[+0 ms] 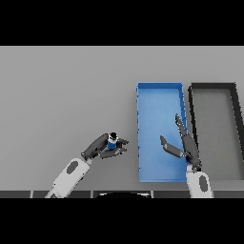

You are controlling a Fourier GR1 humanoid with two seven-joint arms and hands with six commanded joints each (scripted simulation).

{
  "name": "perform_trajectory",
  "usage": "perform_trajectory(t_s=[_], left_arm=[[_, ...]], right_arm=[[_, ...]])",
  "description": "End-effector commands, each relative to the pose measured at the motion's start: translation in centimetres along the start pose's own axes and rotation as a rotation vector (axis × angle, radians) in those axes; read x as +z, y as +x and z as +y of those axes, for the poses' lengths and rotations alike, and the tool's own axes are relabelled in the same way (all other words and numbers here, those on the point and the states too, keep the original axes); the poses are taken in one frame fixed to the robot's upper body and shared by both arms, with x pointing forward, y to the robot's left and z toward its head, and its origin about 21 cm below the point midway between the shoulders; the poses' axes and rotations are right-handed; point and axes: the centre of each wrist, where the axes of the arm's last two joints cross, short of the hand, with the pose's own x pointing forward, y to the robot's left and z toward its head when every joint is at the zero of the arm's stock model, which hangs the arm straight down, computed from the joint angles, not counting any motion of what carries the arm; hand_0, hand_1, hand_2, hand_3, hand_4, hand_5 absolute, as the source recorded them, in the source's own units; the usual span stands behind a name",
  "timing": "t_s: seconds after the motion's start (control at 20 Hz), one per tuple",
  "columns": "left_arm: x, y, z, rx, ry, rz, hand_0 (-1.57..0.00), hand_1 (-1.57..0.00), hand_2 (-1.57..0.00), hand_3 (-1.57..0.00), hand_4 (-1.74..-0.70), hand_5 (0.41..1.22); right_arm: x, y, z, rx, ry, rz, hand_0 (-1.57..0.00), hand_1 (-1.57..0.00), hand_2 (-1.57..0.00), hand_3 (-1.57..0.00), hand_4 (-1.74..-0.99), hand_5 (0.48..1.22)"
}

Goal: Pick up the blue pipe and place it into the blue bin.

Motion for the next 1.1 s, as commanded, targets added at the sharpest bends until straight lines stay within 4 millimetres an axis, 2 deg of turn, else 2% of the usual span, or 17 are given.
perform_trajectory(t_s=[0.0, 0.3, 0.6, 0.75, 1.05], left_arm=[[-0.1, 0.3, -0.3, 0.0, -0.002, -0.013, -1.41, -1.43, -1.44, -1.4, -1.68, 1.168], [-1.6, 4.3, -1.3, 0.01, -0.037, -0.188, -1.53, -1.53, -1.54, -1.45, -1.72, 1.207], [-2.3, 7.4, -1.6, -0.003, -0.092, -0.215, -1.56, -1.56, -1.56, -1.45, -1.72, 1.217], [-2.4, 8.3, -1.8, -0.013, -0.104, -0.195, -1.57, -1.57, -1.57, -1.44, -1.73, 1.219], [-2.0, 7.9, -1.9, -0.025, -0.098, -0.165, -1.57, -1.57, -1.57, -1.44, -1.73, 1.22]], right_arm=[[-0.2, 0.0, 0.1, 0.01, 0.004, 0.005, 0.0, 0.0, 0.0, 0.0, -1.281, 0.663], [-0.7, -0.2, 0.3, 0.023, -0.001, 0.01, 0.0, 0.0, 0.0, 0.0, -1.275, 0.666], [-0.5, -0.2, 0.0, 0.037, -0.008, -0.001, 0.0, 0.0, 0.0, 0.0, -1.274, 0.686], [-0.3, -0.2, 0.0, 0.043, 0.01, -0.028, 0.0, 0.0, 0.0, 0.0, -1.273, 0.688], [-0.8, 0.3, -0.9, 0.063, 0.013, -0.032, 0.0, 0.0, 0.0, 0.0, -1.25, 0.688]])
